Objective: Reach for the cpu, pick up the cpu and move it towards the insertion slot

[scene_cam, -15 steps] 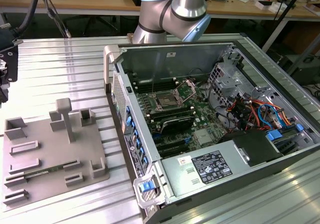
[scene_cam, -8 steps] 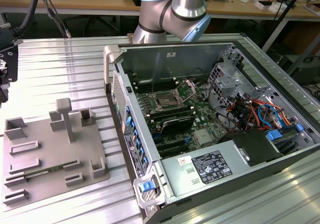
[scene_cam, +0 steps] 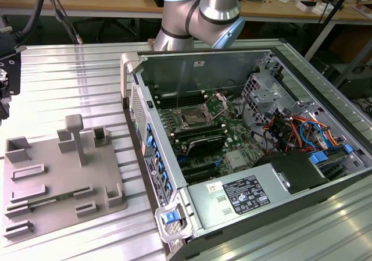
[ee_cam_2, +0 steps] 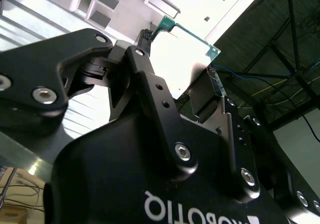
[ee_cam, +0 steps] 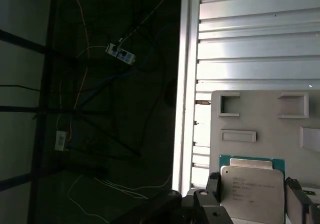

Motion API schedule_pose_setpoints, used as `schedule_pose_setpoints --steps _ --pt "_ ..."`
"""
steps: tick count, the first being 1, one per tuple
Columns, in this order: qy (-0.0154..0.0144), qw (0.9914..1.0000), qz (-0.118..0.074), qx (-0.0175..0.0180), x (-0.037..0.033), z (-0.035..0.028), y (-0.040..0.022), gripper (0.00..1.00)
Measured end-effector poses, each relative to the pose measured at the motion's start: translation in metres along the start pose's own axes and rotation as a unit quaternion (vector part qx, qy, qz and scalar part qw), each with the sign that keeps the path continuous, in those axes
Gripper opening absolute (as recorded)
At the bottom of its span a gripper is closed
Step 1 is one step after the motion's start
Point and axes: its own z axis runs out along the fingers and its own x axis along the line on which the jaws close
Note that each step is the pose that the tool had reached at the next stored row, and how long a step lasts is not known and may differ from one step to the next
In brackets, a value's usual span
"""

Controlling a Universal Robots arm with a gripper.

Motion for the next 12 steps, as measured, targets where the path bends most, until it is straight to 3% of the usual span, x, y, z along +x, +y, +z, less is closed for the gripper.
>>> schedule_pose_setpoints --steps 6,12 --pt "0.0000 1.00000 0.000 0.0000 0.0001 -0.0101 0.0006 0.55" --pt "0.0000 1.00000 0.000 0.0000 0.0002 -0.0262 0.0016 0.55"
